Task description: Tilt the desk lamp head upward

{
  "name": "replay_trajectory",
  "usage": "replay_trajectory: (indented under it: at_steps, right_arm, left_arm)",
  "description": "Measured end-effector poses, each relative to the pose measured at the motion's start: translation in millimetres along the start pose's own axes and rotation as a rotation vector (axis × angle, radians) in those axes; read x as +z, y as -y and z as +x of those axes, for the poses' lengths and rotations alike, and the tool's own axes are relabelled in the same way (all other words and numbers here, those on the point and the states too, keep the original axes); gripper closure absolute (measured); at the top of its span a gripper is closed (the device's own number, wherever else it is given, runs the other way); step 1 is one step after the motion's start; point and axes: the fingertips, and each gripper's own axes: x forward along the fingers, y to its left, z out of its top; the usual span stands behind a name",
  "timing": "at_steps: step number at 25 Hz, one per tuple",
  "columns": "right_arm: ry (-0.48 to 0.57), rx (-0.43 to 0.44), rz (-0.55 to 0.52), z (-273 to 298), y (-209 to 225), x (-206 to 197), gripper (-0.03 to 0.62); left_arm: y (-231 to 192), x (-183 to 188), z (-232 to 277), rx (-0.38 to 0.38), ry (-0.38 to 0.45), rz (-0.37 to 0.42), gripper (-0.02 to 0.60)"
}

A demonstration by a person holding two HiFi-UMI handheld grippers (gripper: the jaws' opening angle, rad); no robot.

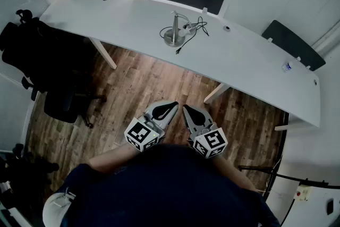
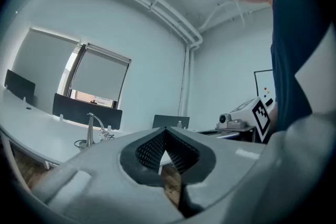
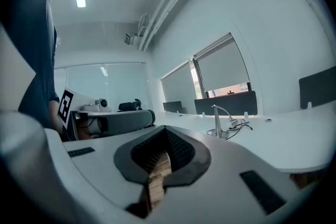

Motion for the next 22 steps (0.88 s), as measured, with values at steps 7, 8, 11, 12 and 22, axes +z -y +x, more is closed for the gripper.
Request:
replay_trajectory:
  at_steps: [7,8,11,12,22]
  right_arm:
    - [-0.002,0.018,-0.004,-2,14,1,0.585]
    - [-0.004,0.024,-0.004,-3,16,1,0.585]
    - [-0.008,0.044,0.0,-5,21,0,0.585]
    - [-0.007,0.052,0.0,-6,23,1,0.585]
    - [0.018,0.105,-0.072,-30,56,-2,0.583]
  left_arm:
    - [1,1,15,0.018,0.004,0.014,0.575]
    - [1,1,17,0.022,0.002,0.015,0.575]
    - [2,1,23,0.038,0.0,0.019,0.575]
    - [3,1,26,0.046,0.0,0.022,0.575]
    - [11,-5,55,0.154,-0.001,0.039,0.575]
